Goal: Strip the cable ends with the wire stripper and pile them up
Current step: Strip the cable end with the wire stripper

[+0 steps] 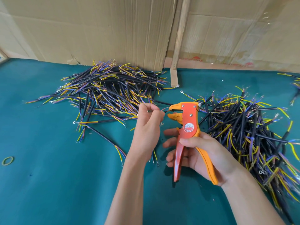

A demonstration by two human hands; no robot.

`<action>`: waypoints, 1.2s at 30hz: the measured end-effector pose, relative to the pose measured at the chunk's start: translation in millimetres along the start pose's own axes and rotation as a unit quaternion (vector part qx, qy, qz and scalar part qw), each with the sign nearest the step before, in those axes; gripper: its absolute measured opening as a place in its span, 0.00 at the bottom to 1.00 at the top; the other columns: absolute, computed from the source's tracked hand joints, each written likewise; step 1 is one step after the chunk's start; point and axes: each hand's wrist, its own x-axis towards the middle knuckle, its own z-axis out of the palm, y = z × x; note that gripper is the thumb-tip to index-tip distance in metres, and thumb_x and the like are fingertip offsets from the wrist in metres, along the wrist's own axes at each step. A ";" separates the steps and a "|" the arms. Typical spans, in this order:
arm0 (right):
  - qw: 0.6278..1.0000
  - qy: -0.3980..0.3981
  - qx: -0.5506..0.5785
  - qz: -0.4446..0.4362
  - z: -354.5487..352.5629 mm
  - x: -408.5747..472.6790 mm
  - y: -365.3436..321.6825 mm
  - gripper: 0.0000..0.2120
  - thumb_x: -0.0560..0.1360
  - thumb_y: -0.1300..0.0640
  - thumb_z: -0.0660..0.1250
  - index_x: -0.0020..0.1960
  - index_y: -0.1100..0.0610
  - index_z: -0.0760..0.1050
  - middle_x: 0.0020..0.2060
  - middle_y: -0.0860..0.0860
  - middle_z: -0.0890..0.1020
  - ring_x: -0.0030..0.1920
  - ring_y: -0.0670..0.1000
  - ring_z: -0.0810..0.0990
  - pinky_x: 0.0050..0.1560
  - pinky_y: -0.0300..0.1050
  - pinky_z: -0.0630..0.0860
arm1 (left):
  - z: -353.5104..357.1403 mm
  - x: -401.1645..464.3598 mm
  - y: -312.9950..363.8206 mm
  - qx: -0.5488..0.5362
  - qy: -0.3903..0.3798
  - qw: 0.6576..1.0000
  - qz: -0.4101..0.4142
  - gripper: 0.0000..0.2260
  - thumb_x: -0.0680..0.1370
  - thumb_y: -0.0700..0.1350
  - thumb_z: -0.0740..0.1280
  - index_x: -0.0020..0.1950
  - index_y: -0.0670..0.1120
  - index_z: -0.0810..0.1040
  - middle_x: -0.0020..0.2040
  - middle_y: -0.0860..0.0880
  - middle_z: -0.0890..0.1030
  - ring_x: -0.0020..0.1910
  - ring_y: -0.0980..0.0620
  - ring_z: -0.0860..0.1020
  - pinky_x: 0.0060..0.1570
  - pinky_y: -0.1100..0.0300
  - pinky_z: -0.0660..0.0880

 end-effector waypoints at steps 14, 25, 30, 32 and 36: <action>0.996 -0.072 -0.056 0.012 -16.1 -9.4 -6.3 0.26 0.73 0.59 0.75 0.67 0.67 0.75 0.42 0.66 0.80 0.39 0.65 0.80 0.44 0.59 0.79 | -3.1 -2.9 6.0 0.026 -0.057 0.998 0.021 0.05 0.71 0.42 0.64 0.39 0.51 0.69 0.33 0.49 0.65 0.29 0.56 0.61 0.28 0.66 0.60; 0.997 -0.054 -0.052 0.015 -7.6 -11.5 -9.7 0.27 0.71 0.53 0.78 0.63 0.68 0.78 0.36 0.62 0.77 0.34 0.61 0.79 0.39 0.57 0.79 | -5.1 -3.4 7.1 0.021 -0.067 0.997 0.039 0.07 0.68 0.38 0.63 0.37 0.50 0.69 0.31 0.48 0.65 0.29 0.56 0.61 0.29 0.65 0.60; 0.997 -0.057 -0.051 0.020 -6.8 -11.0 -9.0 0.28 0.70 0.52 0.79 0.63 0.68 0.78 0.36 0.61 0.77 0.33 0.61 0.78 0.38 0.56 0.79 | -6.1 -3.2 6.6 0.011 -0.069 0.997 0.041 0.06 0.68 0.37 0.63 0.39 0.47 0.68 0.34 0.45 0.67 0.35 0.50 0.62 0.32 0.61 0.60; 0.997 -0.059 -0.053 0.021 -6.9 -11.1 -8.9 0.28 0.70 0.51 0.79 0.63 0.68 0.78 0.35 0.61 0.77 0.32 0.61 0.78 0.37 0.55 0.79 | -5.4 -3.7 6.2 0.010 -0.071 0.997 0.038 0.06 0.68 0.37 0.63 0.40 0.47 0.68 0.35 0.45 0.67 0.37 0.48 0.61 0.34 0.58 0.60; 0.996 -0.057 -0.057 0.022 -7.4 -12.6 -9.1 0.28 0.70 0.51 0.78 0.62 0.68 0.78 0.34 0.60 0.76 0.31 0.60 0.78 0.35 0.52 0.78 | -4.8 -3.3 4.9 0.020 -0.066 0.997 0.035 0.05 0.68 0.38 0.63 0.41 0.46 0.69 0.36 0.45 0.67 0.37 0.48 0.63 0.35 0.56 0.61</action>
